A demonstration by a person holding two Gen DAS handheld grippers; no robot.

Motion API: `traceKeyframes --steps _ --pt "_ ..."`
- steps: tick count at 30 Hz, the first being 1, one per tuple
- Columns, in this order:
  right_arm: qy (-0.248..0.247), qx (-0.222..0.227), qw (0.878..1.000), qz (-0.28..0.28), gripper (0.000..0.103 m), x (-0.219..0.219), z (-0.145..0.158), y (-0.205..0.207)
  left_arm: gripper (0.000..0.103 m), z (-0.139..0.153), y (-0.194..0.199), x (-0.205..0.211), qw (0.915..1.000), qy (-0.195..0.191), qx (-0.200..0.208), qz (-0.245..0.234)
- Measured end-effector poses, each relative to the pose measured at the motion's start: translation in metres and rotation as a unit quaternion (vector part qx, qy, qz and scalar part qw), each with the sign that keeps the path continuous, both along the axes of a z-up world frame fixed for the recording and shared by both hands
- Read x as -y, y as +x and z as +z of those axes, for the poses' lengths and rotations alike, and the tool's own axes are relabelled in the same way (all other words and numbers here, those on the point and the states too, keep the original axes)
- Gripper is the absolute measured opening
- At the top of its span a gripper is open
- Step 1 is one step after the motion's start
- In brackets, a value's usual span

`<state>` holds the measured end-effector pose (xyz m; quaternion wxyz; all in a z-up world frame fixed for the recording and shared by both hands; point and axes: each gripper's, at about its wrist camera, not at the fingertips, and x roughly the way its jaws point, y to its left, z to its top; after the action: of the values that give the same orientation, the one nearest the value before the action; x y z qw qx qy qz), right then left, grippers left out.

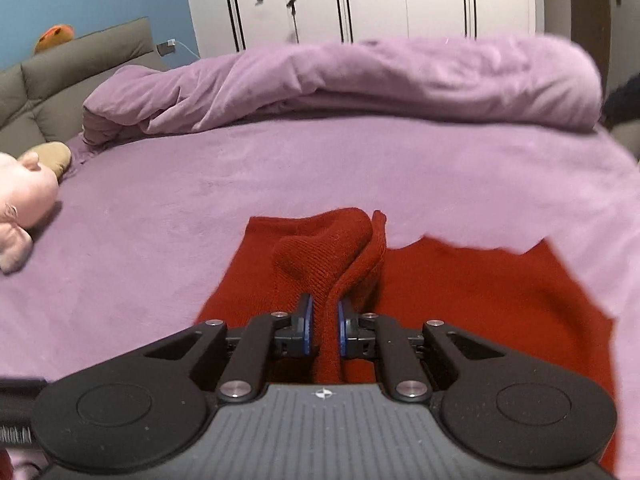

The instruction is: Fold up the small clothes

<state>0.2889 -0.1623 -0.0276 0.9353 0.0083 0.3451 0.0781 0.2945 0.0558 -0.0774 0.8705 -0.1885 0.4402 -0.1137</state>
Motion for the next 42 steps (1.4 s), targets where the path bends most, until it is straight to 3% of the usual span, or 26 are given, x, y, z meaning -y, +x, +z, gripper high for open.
traceKeyframes --steps 4,7,12,14,16,18,20,23,28,33,36,39,42 --pt "-0.012 -0.001 0.999 -0.039 0.011 0.036 0.0 -0.015 0.059 0.0 0.005 0.021 0.9999 0.002 -0.004 -0.01" --pt "0.001 -0.033 0.997 -0.069 0.011 0.065 -0.015 -0.016 0.06 -0.009 0.011 0.042 0.9991 -0.006 -0.014 -0.039" --pt "0.124 -0.068 0.987 -0.08 0.017 0.106 -0.041 -0.015 0.062 -0.011 0.014 0.057 0.9987 0.009 -0.006 -0.049" --pt "0.183 -0.078 0.975 -0.095 0.022 0.119 -0.049 -0.013 0.062 -0.01 0.015 0.056 0.9985 0.014 -0.007 -0.052" --pt "0.249 -0.088 0.959 -0.103 0.035 0.132 -0.057 -0.013 0.063 -0.01 0.015 0.057 0.9983 0.019 -0.006 -0.054" --pt "0.299 -0.094 0.944 -0.105 0.037 0.137 -0.064 -0.015 0.063 -0.01 0.015 0.056 0.9983 0.019 -0.007 -0.055" --pt "0.321 -0.1 0.936 -0.104 0.04 0.136 -0.068 -0.015 0.063 -0.01 0.014 0.058 0.9983 0.021 -0.006 -0.054" --pt "0.305 -0.106 0.941 -0.098 0.04 0.126 -0.07 -0.01 0.063 -0.009 0.012 0.058 0.9983 0.024 -0.003 -0.054" --pt "0.247 -0.088 0.961 -0.093 0.013 0.112 -0.058 -0.011 0.063 -0.006 -0.004 0.055 0.997 0.037 0.011 -0.068" --pt "0.186 -0.073 0.977 -0.075 0.011 0.1 -0.05 -0.012 0.063 -0.009 -0.039 0.055 0.9938 0.039 0.027 -0.101" --pt "0.128 -0.062 0.987 -0.073 0.01 0.084 -0.038 -0.01 0.063 -0.018 -0.047 0.065 0.9914 0.062 0.02 -0.114" --pt "0.056 -0.002 0.997 -0.052 0.01 0.07 -0.009 -0.019 0.062 -0.021 -0.045 0.077 0.9908 0.081 0.019 -0.107" --pt "0.031 0.044 0.998 -0.045 0.01 0.075 0.017 -0.026 0.062 -0.018 -0.037 0.087 0.9919 0.079 0.029 -0.095"
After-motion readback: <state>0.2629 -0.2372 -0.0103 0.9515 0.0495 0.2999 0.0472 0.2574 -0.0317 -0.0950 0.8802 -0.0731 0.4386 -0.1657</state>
